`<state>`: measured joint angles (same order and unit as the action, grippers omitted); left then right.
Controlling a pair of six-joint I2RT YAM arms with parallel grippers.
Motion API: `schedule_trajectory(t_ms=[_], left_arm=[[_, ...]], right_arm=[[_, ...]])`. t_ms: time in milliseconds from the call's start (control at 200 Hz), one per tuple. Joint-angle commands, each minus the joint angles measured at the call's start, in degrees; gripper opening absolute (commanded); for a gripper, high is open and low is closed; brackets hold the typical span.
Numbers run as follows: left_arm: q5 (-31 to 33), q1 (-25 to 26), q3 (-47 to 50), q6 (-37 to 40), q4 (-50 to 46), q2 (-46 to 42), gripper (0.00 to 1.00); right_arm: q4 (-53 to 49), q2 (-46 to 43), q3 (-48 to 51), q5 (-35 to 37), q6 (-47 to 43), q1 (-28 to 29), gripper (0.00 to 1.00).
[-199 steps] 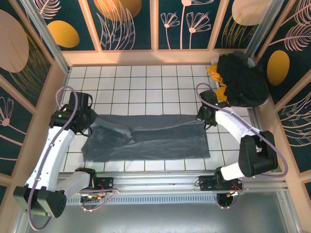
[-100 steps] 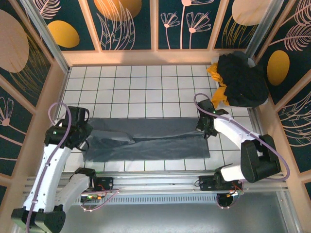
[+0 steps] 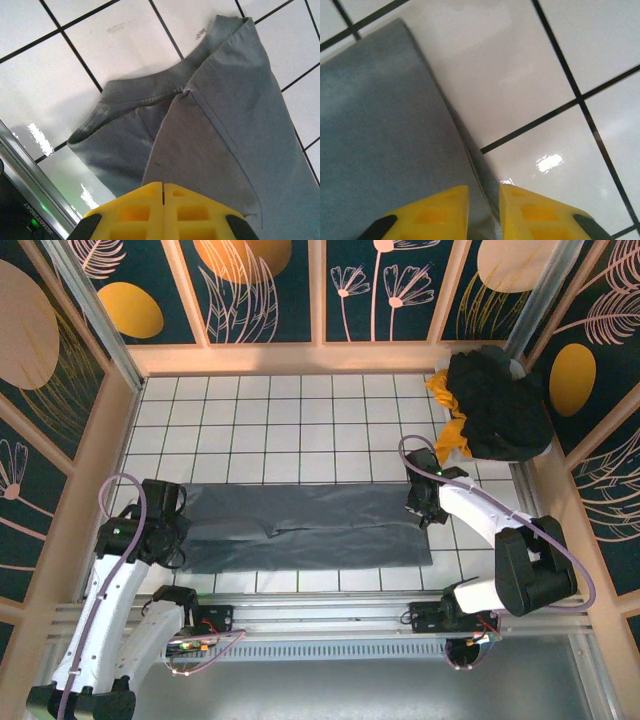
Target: Fold and stack the t-shirts
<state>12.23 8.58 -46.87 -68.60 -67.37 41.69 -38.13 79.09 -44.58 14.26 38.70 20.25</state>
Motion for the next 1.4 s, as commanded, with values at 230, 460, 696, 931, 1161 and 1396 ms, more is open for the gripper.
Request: schedule_trajectory(t_ms=[230,460,696,931,1161,1396], left_arm=[[-3.68,-0.23,5.78,-6.1,-2.29,-4.59,0.0],[-4.67,-0.23,5.41,-7.56,-4.71,-4.21,0.0],[-5.35,-0.23,5.21,-6.95,-7.3,-2.85,0.0],[-10.38,-0.23,8.57,-2.14,-0.41,0.41,0.0],[-7.35,-0.23,0.12,0.14,1.03,4.31,0.99],[-8.14,-0.61,-5.76,2.53,17.12,17.78,0.55]], right_arm=[[-2.74,0.79,-3.57,4.89,2.39,3.85,0.37],[-1.28,4.55,-5.75,4.22,3.04,5.69,0.37],[-0.22,7.93,-8.12,4.37,2.66,5.71,0.37],[1.18,10.08,-8.51,3.63,3.13,5.7,0.37],[3.37,10.86,-8.88,1.74,1.63,5.85,0.38],[6.8,13.17,-10.71,-3.0,-1.02,7.12,0.36]])
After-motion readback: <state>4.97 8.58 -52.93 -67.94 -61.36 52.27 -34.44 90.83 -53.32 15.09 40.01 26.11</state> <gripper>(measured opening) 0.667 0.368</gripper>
